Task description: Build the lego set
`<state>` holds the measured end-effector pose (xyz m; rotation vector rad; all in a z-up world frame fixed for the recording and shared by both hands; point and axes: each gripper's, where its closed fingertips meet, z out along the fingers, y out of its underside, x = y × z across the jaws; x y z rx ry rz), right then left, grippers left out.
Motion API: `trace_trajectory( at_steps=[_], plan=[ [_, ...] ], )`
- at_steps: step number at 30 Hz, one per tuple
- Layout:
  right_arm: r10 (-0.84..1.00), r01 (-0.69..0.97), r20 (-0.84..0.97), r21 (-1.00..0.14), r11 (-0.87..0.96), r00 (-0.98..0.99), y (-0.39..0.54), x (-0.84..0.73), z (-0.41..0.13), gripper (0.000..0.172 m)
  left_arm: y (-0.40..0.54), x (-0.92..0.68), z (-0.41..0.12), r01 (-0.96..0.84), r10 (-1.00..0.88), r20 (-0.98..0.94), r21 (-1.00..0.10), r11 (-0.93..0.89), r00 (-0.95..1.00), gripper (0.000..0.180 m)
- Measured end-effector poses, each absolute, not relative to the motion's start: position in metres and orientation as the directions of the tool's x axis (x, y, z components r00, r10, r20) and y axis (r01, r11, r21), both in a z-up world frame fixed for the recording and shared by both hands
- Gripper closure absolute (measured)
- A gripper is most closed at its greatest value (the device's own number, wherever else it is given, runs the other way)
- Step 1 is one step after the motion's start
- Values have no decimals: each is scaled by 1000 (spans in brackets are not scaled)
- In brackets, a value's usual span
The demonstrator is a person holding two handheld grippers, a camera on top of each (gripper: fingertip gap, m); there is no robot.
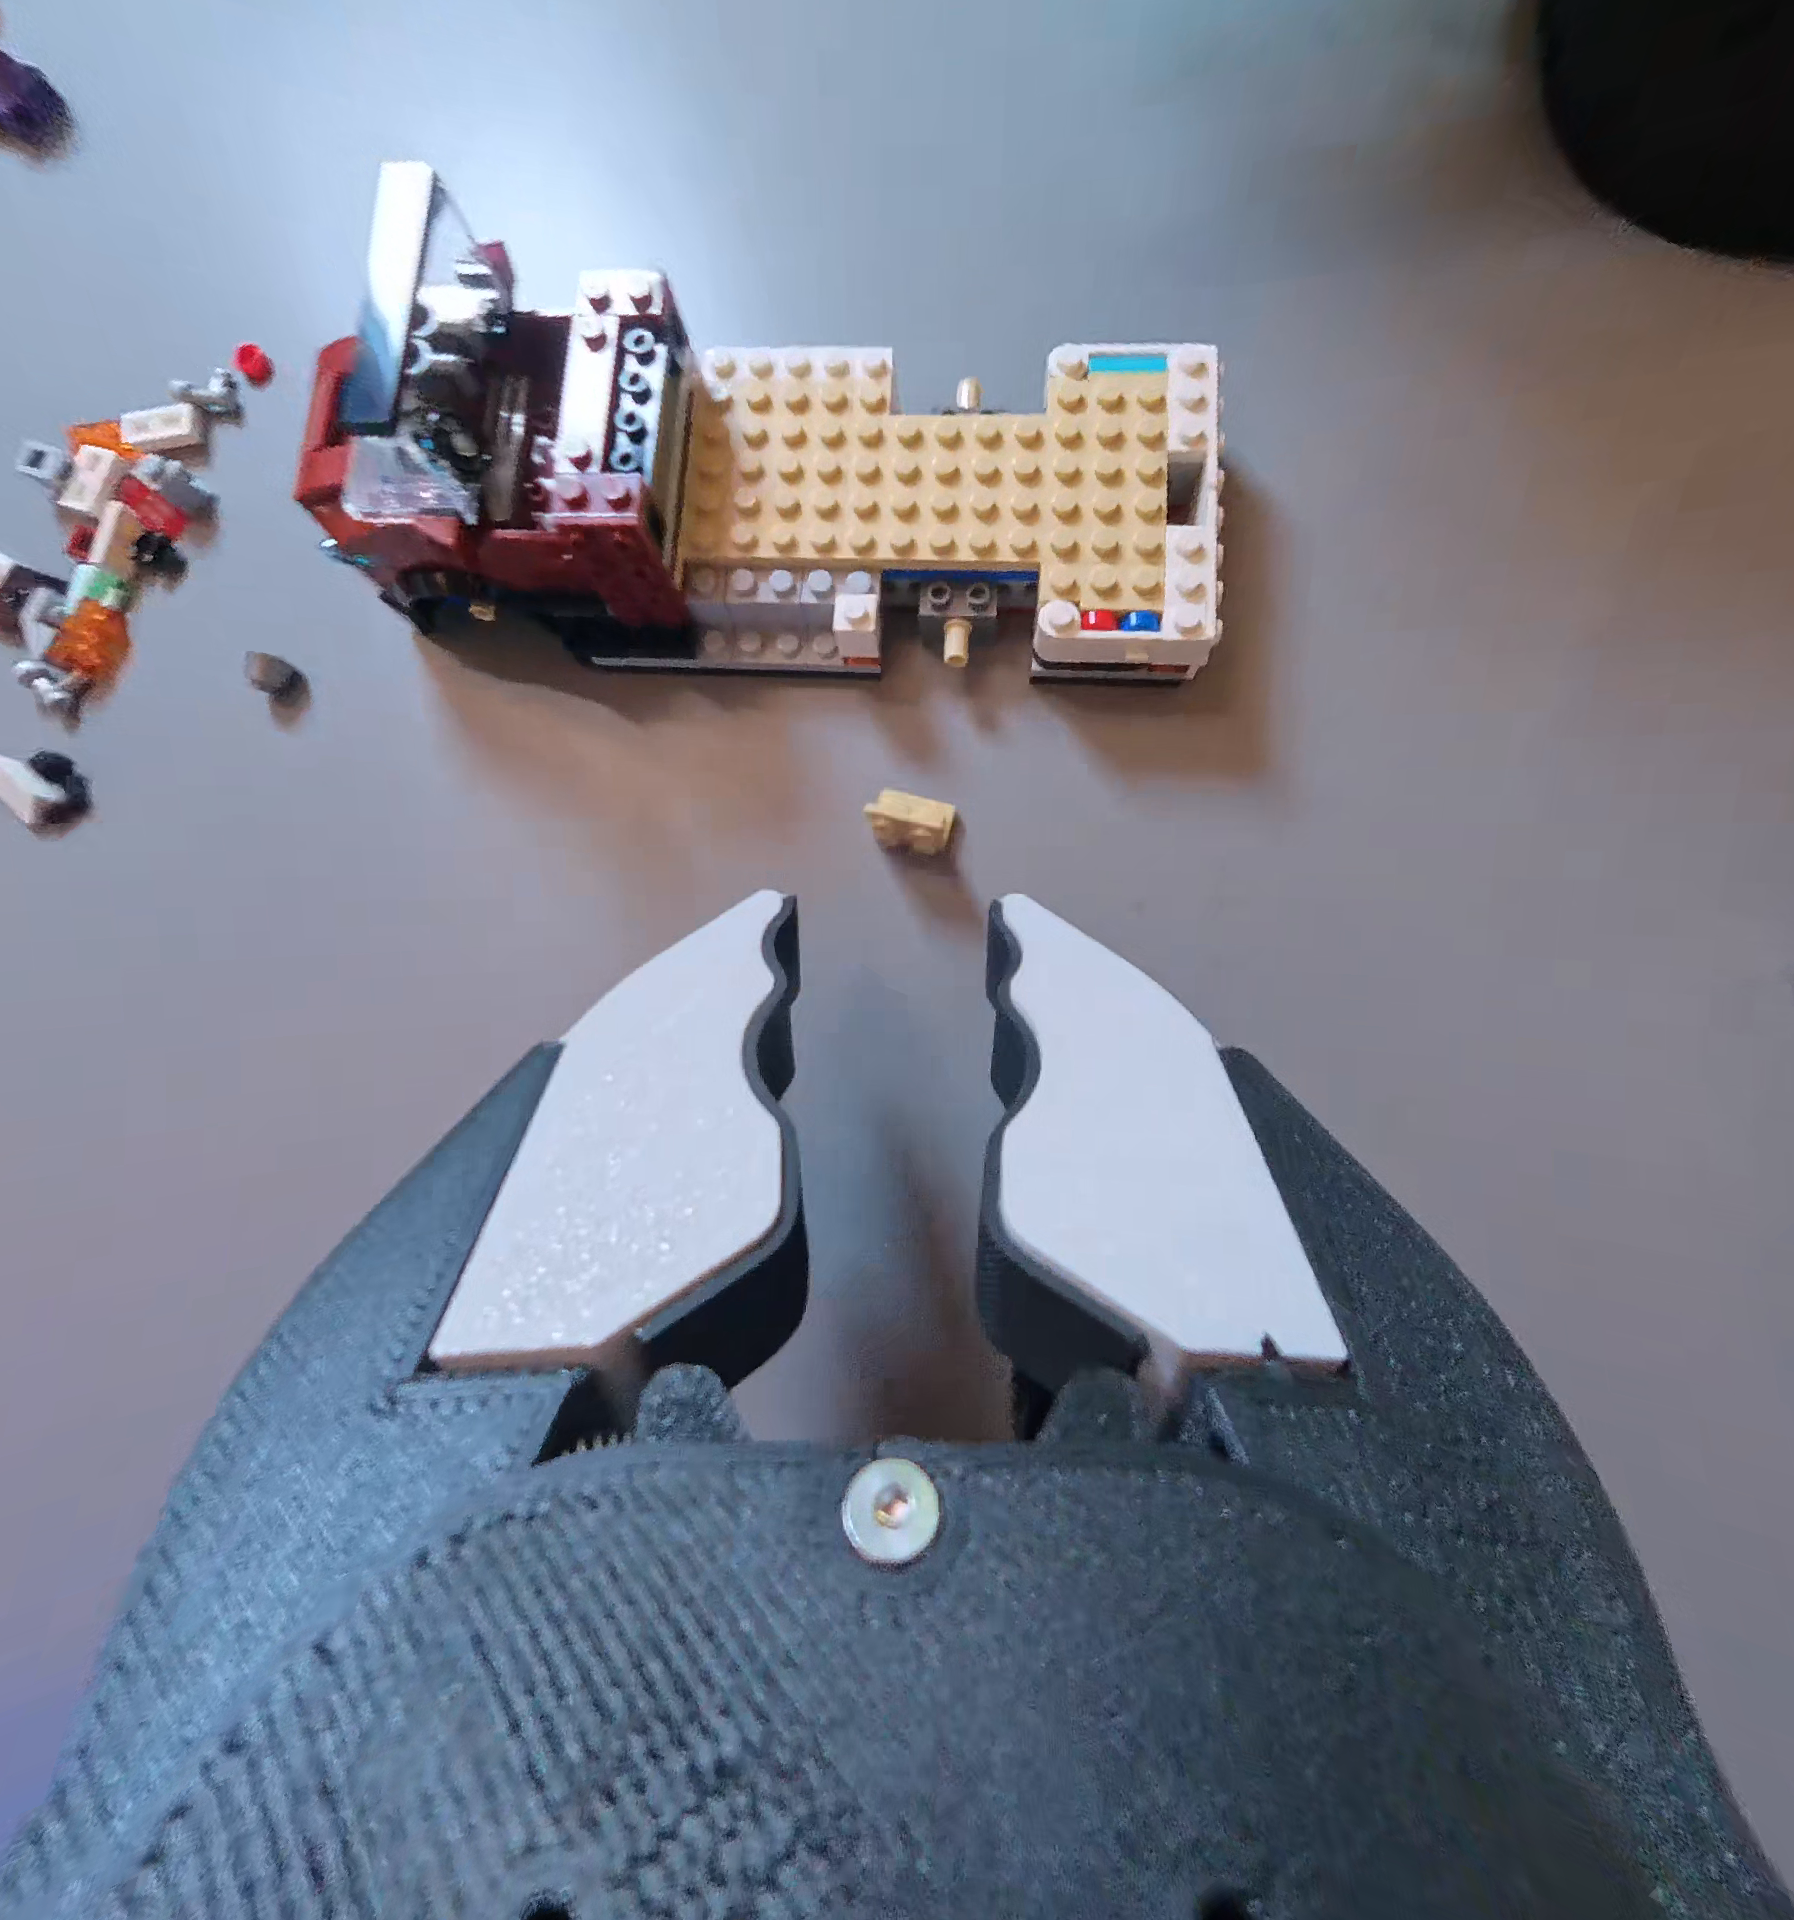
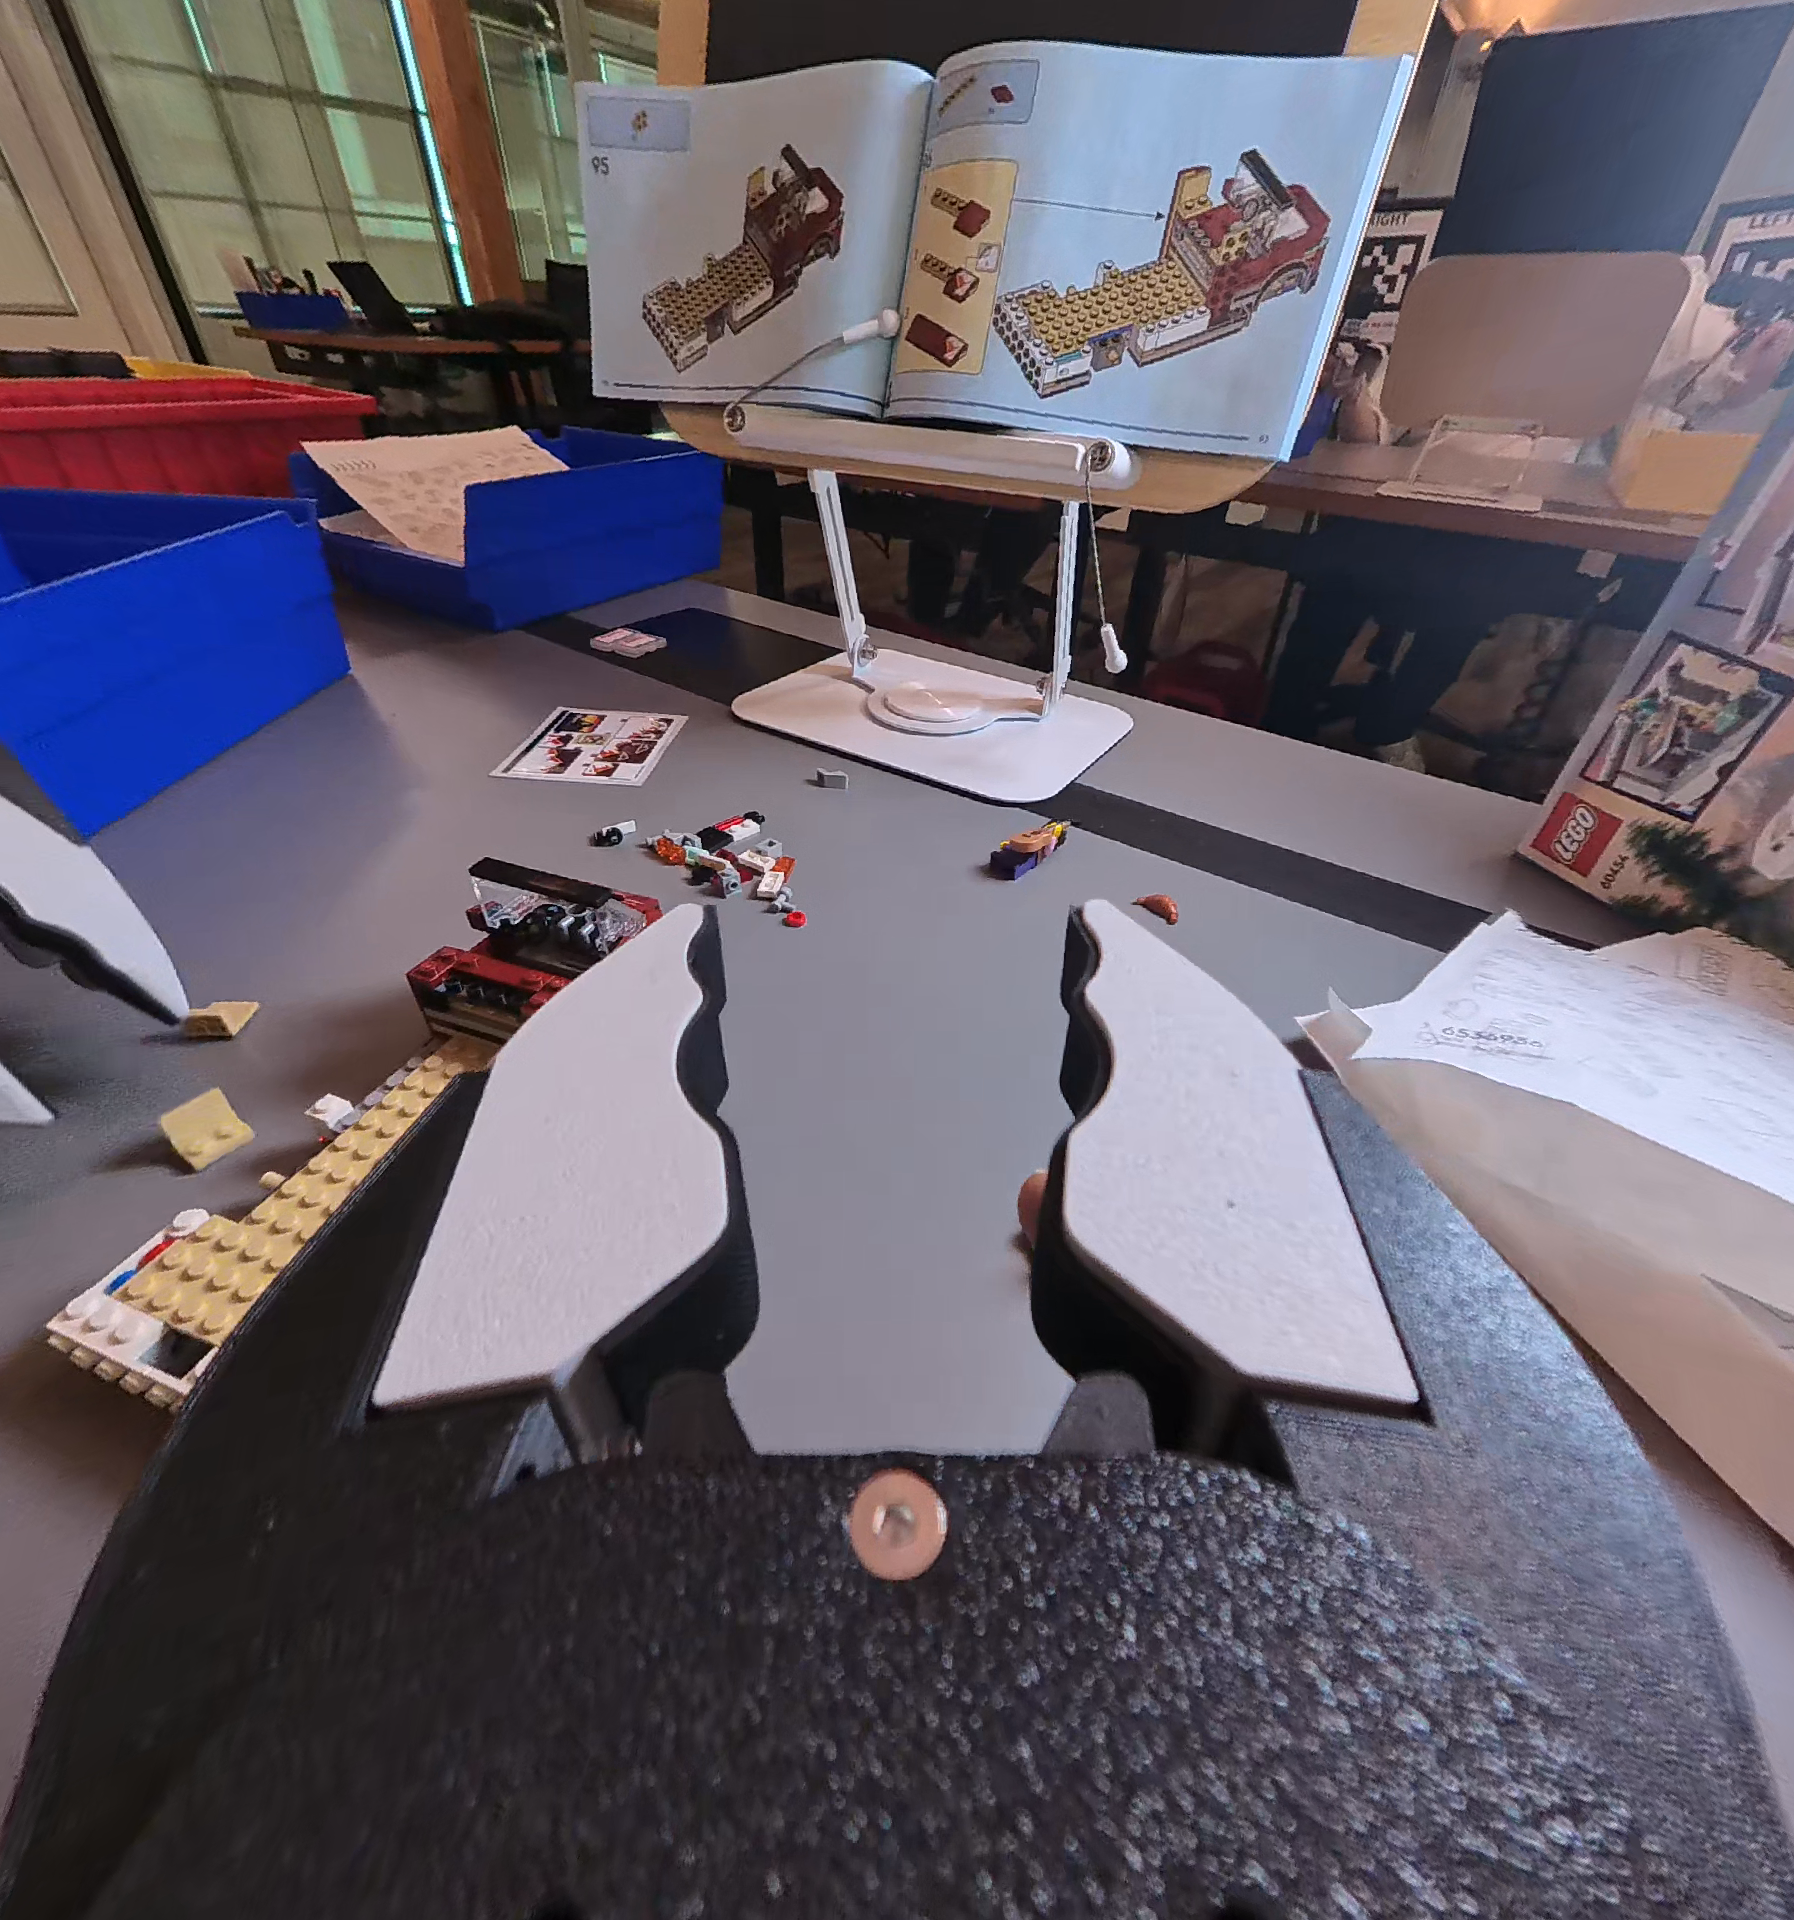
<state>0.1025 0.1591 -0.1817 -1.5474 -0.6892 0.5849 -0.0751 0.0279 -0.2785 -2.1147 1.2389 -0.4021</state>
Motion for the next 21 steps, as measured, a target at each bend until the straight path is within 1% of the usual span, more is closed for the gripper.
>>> trace_trajectory(
  at_steps=[2, 6, 10, 13, 15, 16, 18, 21],
  plan=[
    [727, 89, 33, -995, -38, 686, 159, 102, -182, 109, 30, -83, -275, -639, -849, -62, -688, -344, 524, 148],
    [758, 104, 42, -994, -35, 651, 154, 96, -183, 110, 25, -88, -282, -627, -865, -55, -712, -317, 499, 157],
    [801, 137, 49, -990, -41, 596, 144, 84, -189, 109, 27, -72, -288, -606, -874, -13, -726, -326, 485, 157],
    [829, 168, 69, -985, -31, 555, 136, 74, -193, 109, 39, -61, -291, -625, -883, -36, -719, -303, 469, 154],
    [854, 179, 63, -983, -36, 517, 129, 68, -196, 110, 44, -55, -295, -650, -896, -38, -702, -291, 443, 159],
    [863, 184, 61, -982, -37, 501, 125, 65, -197, 110, 46, -54, -295, -663, -901, -54, -696, -275, 430, 164],
    [879, 203, 69, -979, -32, 473, 119, 60, -200, 110, 47, -50, -293, -671, -911, -73, -701, -241, 405, 164],
    [900, 228, 68, -973, -35, 430, 111, 52, -206, 112, 52, -53, -291, -654, -899, -79, -713, -251, 431, 164]
  ],
)
